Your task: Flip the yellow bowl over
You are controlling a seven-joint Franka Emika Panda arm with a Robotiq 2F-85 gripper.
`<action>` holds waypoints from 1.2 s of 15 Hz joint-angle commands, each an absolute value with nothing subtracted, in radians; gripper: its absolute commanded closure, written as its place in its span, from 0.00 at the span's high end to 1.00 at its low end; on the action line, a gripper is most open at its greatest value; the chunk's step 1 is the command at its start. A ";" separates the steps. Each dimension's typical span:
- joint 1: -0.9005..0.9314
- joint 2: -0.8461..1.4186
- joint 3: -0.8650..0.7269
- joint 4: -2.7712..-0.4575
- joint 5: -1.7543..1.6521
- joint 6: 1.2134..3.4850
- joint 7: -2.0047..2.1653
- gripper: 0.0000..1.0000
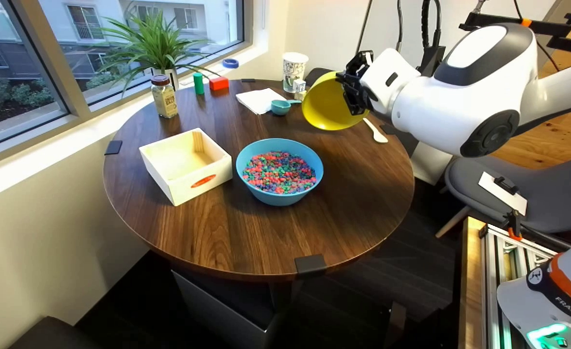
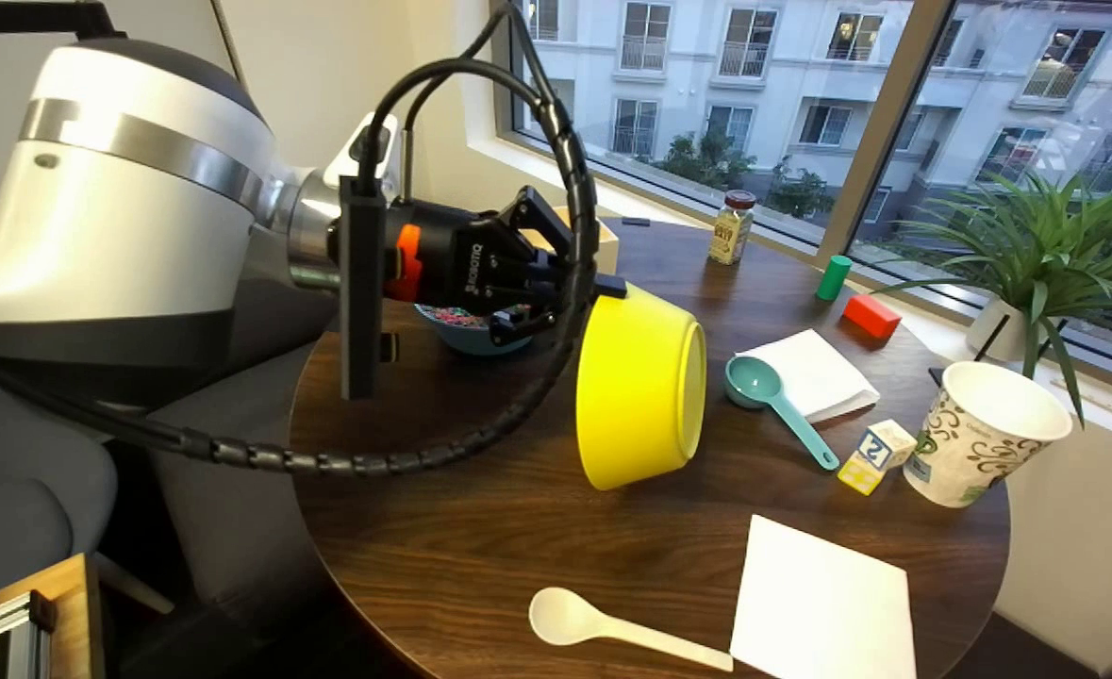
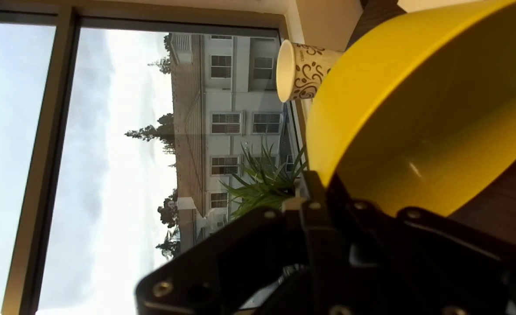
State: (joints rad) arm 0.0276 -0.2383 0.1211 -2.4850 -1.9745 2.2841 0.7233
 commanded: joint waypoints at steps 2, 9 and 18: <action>0.084 -0.243 0.103 -2.542 -2.031 2.170 0.749 0.01; 0.112 -0.228 0.102 -2.578 -2.026 2.093 0.749 0.01; 0.123 -0.219 0.103 -2.595 -2.029 2.080 0.747 0.01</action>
